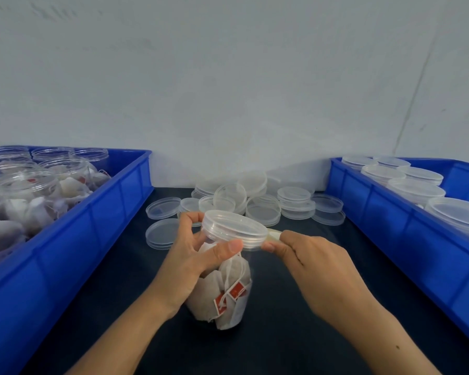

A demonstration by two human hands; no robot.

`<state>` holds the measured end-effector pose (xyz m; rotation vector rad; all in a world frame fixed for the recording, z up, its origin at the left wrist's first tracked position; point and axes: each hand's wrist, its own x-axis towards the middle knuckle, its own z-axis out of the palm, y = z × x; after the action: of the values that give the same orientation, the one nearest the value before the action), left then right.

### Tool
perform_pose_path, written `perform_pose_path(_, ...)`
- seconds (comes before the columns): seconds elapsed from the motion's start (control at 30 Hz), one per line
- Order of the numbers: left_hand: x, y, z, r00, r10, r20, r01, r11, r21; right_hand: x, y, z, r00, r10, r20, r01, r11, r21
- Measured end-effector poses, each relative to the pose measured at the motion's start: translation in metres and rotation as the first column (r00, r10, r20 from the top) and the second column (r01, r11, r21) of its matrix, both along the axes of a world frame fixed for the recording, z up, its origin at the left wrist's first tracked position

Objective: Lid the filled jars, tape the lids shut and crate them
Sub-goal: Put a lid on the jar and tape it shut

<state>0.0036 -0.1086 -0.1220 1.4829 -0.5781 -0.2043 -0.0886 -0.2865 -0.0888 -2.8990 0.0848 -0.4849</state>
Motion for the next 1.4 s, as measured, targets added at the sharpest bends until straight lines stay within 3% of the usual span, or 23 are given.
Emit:
perform_pose_path(0.3, -0.003, 0.002, -0.003, 0.982, 0.065, 0.176, -0.070, 0.997, 0.024, -0.002, 0.012, -0.008, 0.996, -0.042, 0.074, 0.037, 0.997, 0.062)
perform_pose_path(0.43, -0.009, 0.001, -0.004, 0.930, 0.210, 0.301, -0.218, 0.976, -0.006, -0.004, 0.020, -0.010, 0.993, -0.092, 0.074, 0.082, 0.988, 0.129)
perform_pose_path(0.5, -0.015, -0.002, -0.006, 0.892, 0.318, 0.320, -0.325, 0.945, -0.033, -0.005, 0.026, -0.012, 0.993, -0.106, 0.055, 0.094, 0.977, 0.189)
perform_pose_path(0.6, -0.024, -0.006, -0.008, 0.879, 0.318, 0.356, -0.354, 0.934, 0.039, -0.006, 0.034, -0.017, 0.993, -0.113, 0.036, 0.099, 0.957, 0.274)
perform_pose_path(0.83, -0.023, -0.010, -0.007, 0.855, 0.406, 0.321, -0.462, 0.879, 0.117, -0.009, 0.035, -0.014, 0.997, -0.050, 0.052, 0.037, 0.973, 0.228)
perform_pose_path(1.03, -0.016, -0.009, -0.006, 0.874, 0.394, 0.283, -0.430, 0.899, 0.078, -0.010, 0.024, -0.003, 1.000, 0.002, -0.006, 0.000, 0.970, 0.243)
perform_pose_path(1.23, -0.007, -0.005, -0.005, 0.922, 0.315, 0.226, -0.335, 0.940, 0.058, -0.008, 0.002, 0.003, 0.999, -0.002, 0.034, -0.002, 0.995, 0.096)
perform_pose_path(1.4, -0.003, -0.005, -0.003, 0.959, 0.218, 0.184, -0.231, 0.971, 0.054, -0.004, -0.008, -0.002, 1.000, -0.002, -0.026, 0.005, 0.991, 0.132)
